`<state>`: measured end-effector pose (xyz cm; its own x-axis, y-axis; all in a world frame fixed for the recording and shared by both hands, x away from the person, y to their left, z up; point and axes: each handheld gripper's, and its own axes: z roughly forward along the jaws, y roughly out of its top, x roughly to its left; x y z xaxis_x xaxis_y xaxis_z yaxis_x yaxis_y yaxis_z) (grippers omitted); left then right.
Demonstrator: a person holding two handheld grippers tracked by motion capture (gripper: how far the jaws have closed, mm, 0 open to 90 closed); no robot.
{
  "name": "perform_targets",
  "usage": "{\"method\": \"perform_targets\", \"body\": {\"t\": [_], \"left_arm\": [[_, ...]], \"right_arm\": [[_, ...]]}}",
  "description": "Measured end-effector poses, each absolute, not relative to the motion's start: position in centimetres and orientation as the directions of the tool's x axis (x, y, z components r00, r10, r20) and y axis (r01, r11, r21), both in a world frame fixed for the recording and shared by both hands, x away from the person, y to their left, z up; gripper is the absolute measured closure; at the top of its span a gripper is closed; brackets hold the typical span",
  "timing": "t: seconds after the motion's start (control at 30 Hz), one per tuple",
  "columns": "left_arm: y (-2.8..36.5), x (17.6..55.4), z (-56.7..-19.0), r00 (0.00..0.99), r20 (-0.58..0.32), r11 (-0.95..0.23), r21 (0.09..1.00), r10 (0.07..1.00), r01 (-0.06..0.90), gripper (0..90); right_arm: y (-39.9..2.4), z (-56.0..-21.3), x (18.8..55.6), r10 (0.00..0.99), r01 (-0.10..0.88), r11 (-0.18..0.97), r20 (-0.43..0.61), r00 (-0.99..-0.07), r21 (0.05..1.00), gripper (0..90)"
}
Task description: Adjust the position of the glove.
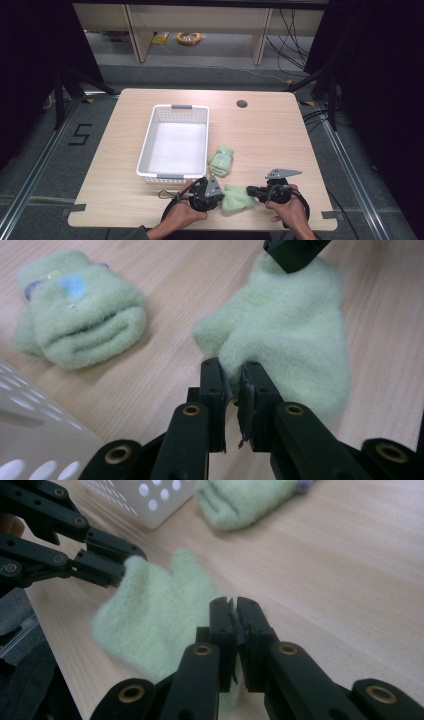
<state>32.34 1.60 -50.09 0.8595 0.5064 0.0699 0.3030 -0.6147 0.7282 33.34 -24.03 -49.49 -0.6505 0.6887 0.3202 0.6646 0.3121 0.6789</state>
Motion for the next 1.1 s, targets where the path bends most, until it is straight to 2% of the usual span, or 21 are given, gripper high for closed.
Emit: {"method": "perform_targets", "body": {"t": [0.33, 0.37, 0.43, 0.5, 0.6, 0.73, 0.8, 0.9, 1.1], "left_arm": [[1.7, 32.4, -50.7, 0.845, 0.044, -0.596, 0.729, 0.533, 0.337, 78.5], [1.8, 32.5, -50.7, 0.846, 0.073, -0.611, 0.724, 0.528, 0.32, 78.1], [1.9, 32.4, -50.8, 0.838, 0.055, -0.596, 0.728, 0.542, 0.338, 76.3], [2.2, 32.4, -50.5, 0.843, 0.069, -0.607, 0.726, 0.534, 0.324, 73.5], [2.6, 32.0, -50.1, 0.836, 0.05, -0.589, 0.733, 0.547, 0.342, 70.7], [3.8, 31.2, -49.1, 0.827, 0.036, -0.558, 0.754, 0.561, 0.346, 63.7], [4.3, 30.8, -48.8, 0.821, 0.003, -0.531, 0.764, 0.571, 0.367, 58.4], [5.1, 30.2, -48.5, 0.812, -0.018, -0.518, 0.762, 0.584, 0.389, 49.7], [6.0, 29.4, -48.4, 0.789, -0.115, -0.461, 0.757, 0.604, 0.463, 37.7]], "right_arm": [[-24.0, -50.2, 33.4, 0.714, 0.667, 0.344, 0.277, -0.643, 0.66, 79.5], [-24.0, -50.2, 33.5, 0.713, 0.668, 0.35, 0.276, -0.645, 0.657, 76.9], [-24.1, -50.3, 33.6, 0.718, 0.674, 0.341, 0.282, -0.637, 0.655, 73.3], [-24.2, -50.2, 33.7, 0.725, 0.681, 0.331, 0.286, -0.627, 0.653, 64.6], [-24.3, -50.0, 33.7, 0.726, 0.675, 0.332, 0.278, -0.629, 0.659, 58.1], [-24.3, -48.9, 33.7, 0.746, 0.644, 0.323, 0.232, -0.624, 0.693, 51.4], [-24.3, -48.6, 34.2, 0.732, 0.574, 0.357, 0.161, -0.662, 0.737, 51.4], [-23.6, -47.6, 34.9, 0.709, 0.522, 0.407, 0.101, -0.698, 0.749, 51.5], [-22.1, -46.6, 37.3, 0.682, 0.46, 0.47, 0.022, -0.731, 0.753, 52.2]]}}
